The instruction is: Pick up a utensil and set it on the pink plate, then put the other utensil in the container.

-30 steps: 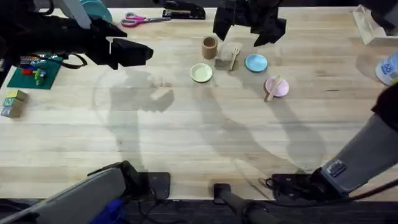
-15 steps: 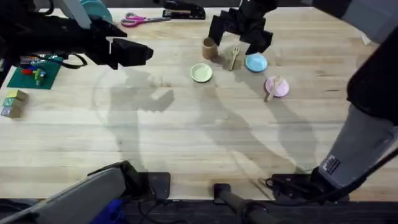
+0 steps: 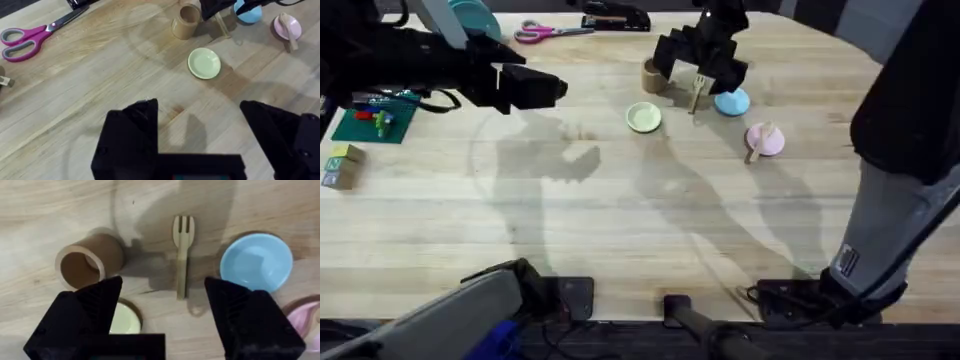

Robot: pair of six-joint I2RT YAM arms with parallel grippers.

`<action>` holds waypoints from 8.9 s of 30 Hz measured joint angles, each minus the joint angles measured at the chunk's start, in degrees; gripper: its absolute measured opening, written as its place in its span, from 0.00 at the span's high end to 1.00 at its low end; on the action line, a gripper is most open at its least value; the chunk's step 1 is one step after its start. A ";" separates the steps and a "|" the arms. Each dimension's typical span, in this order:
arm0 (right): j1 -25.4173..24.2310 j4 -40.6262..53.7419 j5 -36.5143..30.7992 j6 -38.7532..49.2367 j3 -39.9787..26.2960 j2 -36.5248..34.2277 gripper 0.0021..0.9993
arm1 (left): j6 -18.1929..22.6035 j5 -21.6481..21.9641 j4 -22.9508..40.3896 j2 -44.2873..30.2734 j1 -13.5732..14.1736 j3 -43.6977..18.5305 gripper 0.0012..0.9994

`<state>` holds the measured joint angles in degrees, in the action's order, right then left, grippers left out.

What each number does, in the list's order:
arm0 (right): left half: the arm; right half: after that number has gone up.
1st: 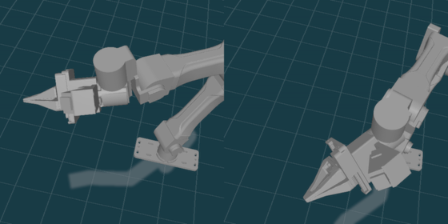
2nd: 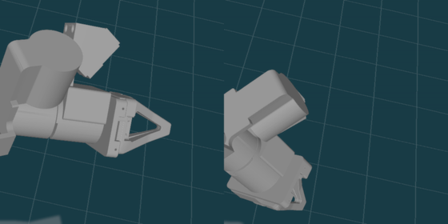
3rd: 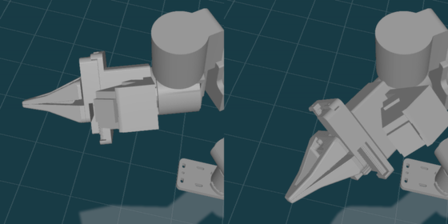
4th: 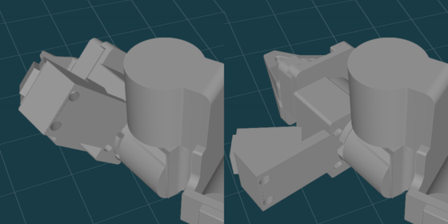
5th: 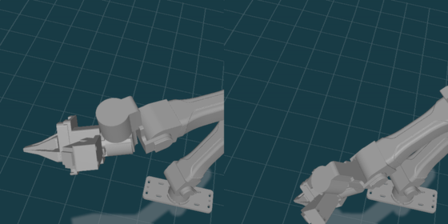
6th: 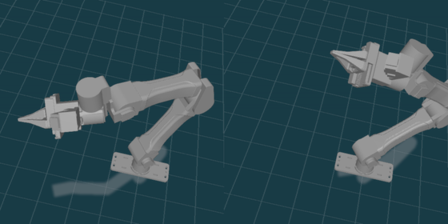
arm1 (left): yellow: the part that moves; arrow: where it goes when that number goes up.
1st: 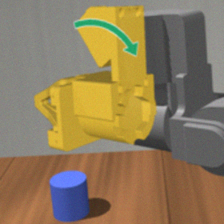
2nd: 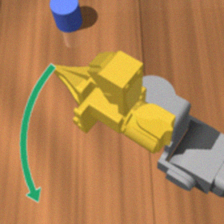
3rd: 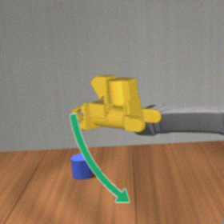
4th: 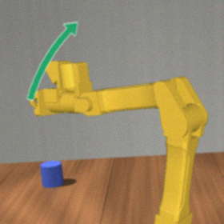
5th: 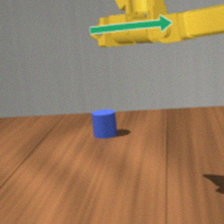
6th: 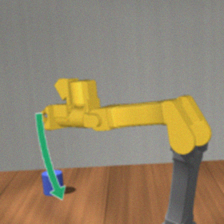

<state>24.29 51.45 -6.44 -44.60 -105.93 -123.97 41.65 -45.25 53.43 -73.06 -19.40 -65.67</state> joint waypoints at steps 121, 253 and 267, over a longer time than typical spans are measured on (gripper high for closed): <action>-0.83 -0.66 -5.79 21.62 -6.11 0.81 0.97 | 0.00 -0.02 1.44 0.00 0.00 0.00 0.00; -15.29 -24.49 89.88 103.88 -35.76 -35.16 0.97 | 0.00 -0.02 1.44 -0.01 0.00 0.00 0.00; -14.72 -19.85 91.15 101.87 -35.76 -35.01 0.97 | 0.00 -0.01 1.44 -0.02 0.02 0.00 0.00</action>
<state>9.58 31.59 84.71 57.27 -141.69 -158.97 41.65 -45.26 54.87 -73.08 -19.38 -65.67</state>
